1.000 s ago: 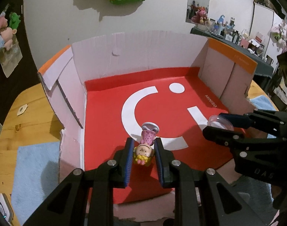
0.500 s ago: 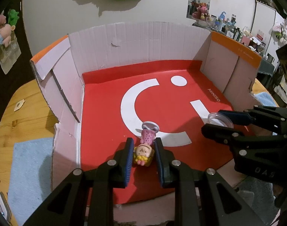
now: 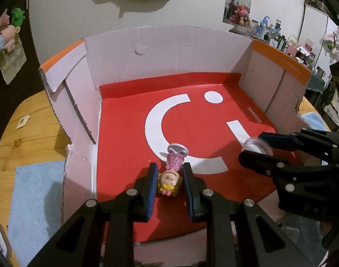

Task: Organize objects
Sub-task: 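Lower the doll into the box with the left tool while the right tool sets the container down and opens, then open the left tool to release the doll on the red floor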

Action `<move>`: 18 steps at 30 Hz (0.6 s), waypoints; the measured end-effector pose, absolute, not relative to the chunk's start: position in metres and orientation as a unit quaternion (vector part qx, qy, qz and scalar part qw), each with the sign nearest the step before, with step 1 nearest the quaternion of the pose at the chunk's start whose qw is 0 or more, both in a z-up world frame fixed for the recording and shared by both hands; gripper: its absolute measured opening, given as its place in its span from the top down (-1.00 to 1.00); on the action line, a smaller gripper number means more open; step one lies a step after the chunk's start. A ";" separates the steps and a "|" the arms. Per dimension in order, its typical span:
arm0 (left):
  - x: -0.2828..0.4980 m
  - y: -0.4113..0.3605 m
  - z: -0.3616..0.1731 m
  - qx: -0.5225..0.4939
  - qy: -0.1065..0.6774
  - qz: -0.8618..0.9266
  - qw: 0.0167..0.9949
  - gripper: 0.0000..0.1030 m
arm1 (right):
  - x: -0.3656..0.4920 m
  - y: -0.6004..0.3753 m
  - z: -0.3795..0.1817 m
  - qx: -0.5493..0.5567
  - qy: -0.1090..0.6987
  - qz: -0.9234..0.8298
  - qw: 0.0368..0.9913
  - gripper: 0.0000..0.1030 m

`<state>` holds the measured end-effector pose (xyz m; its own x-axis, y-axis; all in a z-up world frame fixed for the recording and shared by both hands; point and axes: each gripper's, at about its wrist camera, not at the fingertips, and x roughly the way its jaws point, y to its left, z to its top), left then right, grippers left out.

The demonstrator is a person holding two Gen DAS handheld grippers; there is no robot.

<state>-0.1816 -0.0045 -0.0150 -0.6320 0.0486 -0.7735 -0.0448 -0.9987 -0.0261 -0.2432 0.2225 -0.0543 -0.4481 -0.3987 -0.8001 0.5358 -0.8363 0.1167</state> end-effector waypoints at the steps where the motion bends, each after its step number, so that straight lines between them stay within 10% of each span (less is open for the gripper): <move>1: -0.182 -0.005 -0.015 -0.428 -0.002 0.903 0.025 0.54 | -0.243 0.222 -0.054 0.447 0.076 -0.847 0.277 0.06; 18: -0.175 -0.005 -0.006 -0.416 -0.001 0.909 0.019 0.20 | -0.231 0.225 -0.043 0.429 0.071 -0.856 0.281 -0.12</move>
<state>-0.1748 -0.0052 -0.0061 -0.6532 0.0354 -0.7564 -0.0337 -0.9993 -0.0176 -0.2314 0.2249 -0.0428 -0.4741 -0.4197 -0.7740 0.5418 -0.8320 0.1193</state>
